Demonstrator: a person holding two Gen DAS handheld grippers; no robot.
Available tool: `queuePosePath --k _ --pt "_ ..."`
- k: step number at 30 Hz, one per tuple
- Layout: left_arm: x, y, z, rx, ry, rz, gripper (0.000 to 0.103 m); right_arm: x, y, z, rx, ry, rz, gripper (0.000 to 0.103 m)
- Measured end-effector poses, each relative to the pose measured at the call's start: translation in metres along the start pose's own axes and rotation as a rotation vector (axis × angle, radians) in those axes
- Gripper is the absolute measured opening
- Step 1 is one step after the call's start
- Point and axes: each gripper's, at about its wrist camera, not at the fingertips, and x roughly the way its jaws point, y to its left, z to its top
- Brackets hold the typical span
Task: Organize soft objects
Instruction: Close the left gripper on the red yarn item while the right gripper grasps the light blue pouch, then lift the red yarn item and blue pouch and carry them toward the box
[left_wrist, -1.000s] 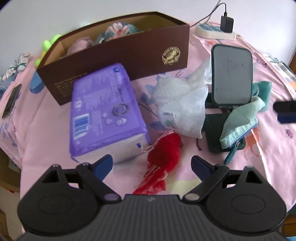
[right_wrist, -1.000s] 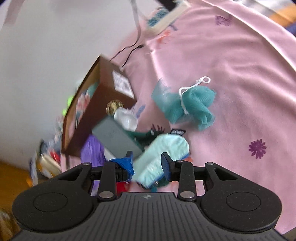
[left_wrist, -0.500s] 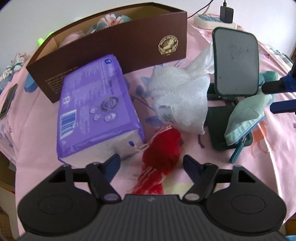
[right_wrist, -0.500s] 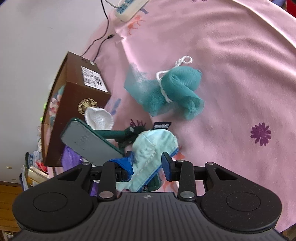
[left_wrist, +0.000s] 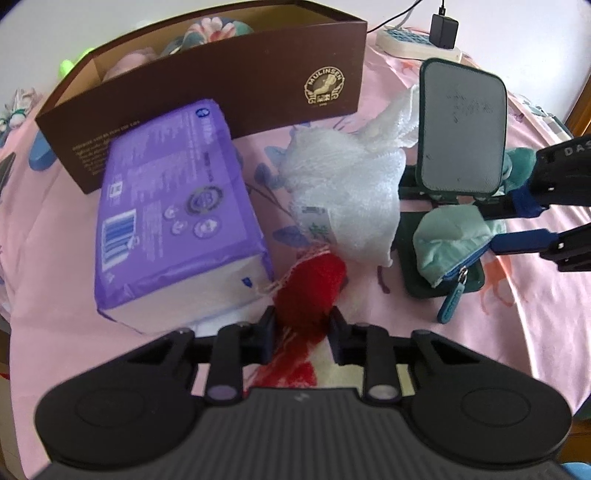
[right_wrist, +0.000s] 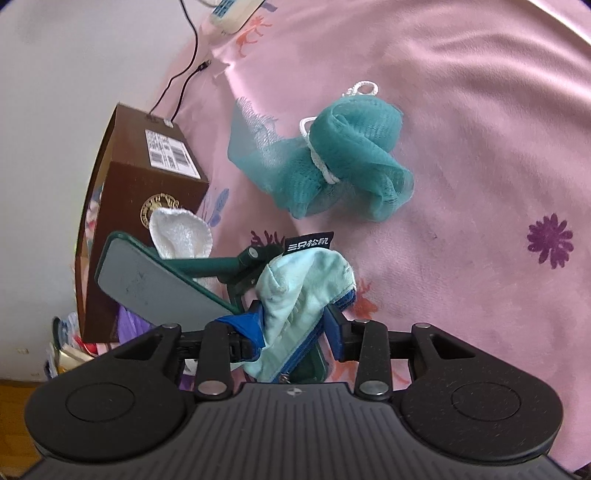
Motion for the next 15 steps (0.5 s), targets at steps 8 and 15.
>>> queuePosePath --k 8,15 --pt "-0.019 -0.004 0.001 0.019 -0.019 -0.048 0.028 -0.001 -0.006 -0.009 -0.04 -0.059 0.051 0.007" --pt "-0.032 -0.006 0.009 0.046 -0.044 -0.068 0.028 -0.016 -0.014 -0.007 -0.087 -0.113 0.068 0.0"
